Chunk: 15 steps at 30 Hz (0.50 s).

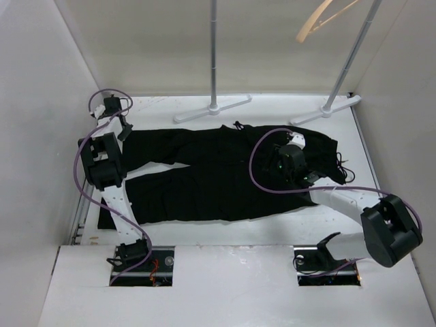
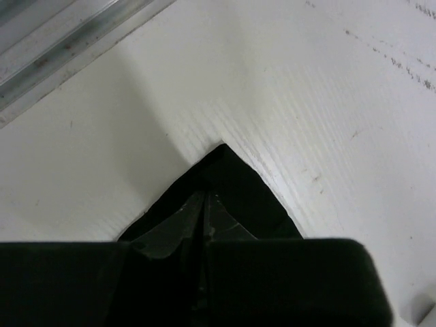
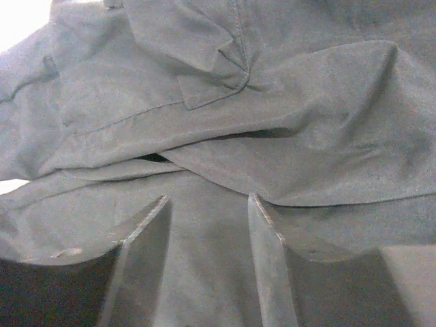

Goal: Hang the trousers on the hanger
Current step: Fold the trousers

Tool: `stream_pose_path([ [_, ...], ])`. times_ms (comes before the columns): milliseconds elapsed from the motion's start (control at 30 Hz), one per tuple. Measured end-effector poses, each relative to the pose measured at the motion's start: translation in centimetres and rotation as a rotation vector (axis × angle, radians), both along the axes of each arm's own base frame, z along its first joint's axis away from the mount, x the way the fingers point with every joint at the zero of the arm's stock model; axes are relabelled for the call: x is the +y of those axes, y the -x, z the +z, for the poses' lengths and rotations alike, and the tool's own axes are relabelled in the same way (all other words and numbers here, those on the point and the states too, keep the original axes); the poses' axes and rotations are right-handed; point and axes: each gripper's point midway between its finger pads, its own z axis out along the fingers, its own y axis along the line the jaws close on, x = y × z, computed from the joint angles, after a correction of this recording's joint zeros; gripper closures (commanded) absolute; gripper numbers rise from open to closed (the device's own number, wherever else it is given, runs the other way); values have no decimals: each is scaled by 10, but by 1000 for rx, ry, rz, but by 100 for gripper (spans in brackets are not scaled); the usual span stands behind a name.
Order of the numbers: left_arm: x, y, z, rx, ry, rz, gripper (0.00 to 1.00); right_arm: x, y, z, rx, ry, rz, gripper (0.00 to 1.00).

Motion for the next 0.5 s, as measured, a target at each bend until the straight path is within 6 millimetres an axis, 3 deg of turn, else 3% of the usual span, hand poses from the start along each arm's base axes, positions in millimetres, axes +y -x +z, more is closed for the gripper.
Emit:
stream_pose_path([
  [267, 28, -31, 7, 4, -100, 7, 98, -8, 11, 5, -27, -2, -12, 37],
  [333, 31, -39, 12, -11, -115, 1, 88, -7, 12, 9, -35, -6, -9, 37],
  [500, 31, -40, 18, -30, -128, -26, 49, -7, 12, 14, -51, -14, -9, 36],
])
